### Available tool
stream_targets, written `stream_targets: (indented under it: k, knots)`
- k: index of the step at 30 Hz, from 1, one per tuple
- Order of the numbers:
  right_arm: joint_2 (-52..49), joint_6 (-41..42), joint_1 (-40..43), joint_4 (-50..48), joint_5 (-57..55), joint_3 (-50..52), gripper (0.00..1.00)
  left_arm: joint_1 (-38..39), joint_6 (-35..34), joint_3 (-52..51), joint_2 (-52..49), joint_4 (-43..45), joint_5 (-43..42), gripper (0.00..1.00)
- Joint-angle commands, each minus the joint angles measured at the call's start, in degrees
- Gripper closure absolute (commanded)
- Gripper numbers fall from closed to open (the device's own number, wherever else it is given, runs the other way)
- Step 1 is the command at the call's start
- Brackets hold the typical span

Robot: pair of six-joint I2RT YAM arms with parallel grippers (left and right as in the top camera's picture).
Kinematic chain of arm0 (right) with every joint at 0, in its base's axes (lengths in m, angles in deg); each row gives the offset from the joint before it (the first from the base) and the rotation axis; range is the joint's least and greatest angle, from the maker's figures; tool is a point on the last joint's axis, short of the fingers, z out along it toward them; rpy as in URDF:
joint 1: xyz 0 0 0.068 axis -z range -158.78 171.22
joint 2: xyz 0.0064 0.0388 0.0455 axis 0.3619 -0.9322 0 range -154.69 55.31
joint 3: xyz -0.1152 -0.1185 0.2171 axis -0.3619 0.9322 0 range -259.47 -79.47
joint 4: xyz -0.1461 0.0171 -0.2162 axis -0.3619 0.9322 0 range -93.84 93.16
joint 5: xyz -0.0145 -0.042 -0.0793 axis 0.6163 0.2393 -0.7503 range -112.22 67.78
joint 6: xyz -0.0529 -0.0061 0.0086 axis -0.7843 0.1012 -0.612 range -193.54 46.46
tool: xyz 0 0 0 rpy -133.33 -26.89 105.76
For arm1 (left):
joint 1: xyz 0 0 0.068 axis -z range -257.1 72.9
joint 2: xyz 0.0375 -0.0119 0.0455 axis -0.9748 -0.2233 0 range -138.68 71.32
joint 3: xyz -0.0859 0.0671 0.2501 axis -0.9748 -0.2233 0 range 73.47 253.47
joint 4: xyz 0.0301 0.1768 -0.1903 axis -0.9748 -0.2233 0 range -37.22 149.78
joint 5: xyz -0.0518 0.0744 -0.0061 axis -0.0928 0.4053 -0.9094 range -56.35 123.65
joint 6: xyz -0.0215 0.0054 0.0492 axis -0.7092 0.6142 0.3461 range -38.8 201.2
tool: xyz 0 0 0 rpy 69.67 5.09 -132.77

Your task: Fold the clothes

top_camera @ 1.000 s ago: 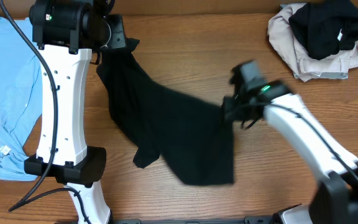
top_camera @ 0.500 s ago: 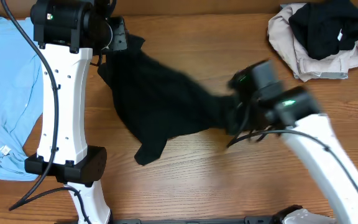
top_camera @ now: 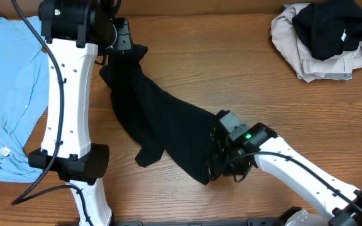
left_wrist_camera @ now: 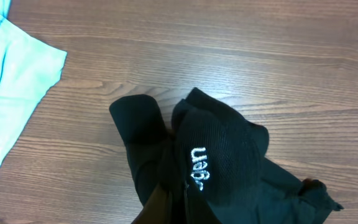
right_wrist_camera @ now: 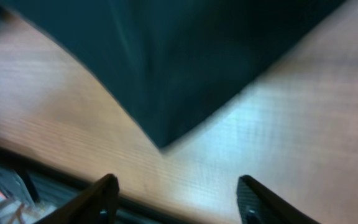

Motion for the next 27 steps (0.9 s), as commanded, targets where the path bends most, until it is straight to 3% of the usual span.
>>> stream_targets:
  k: [1,5,14,22,27]
  knots:
    - [1.55,0.31,2.10,-3.19,-6.14,-2.36,0.33,-0.13,1.11,-0.26,-0.55,0.66,-0.09,0.96]
    - [-0.96,-1.40,4.20,-9.92,-11.54,-2.36,0.34,-0.15,1.11,-0.26,-0.55,1.42,-0.09,0.96]
    - [-9.22,-4.04,4.92,-22.84,-16.61,-2.36,0.50,0.04,1.14,-0.26,-0.87,4.55,-0.66,0.96]
    - [-11.37,-4.09,6.64,-25.27,-23.52,-2.36,0.52,-0.31,2.23,-0.26,-1.36,5.27,0.24,0.96]
    - [-11.39,-4.68,9.22,-26.88,-21.62,-2.36,0.53,-0.28,2.21,-0.26,-1.36,5.35,0.22,0.96]
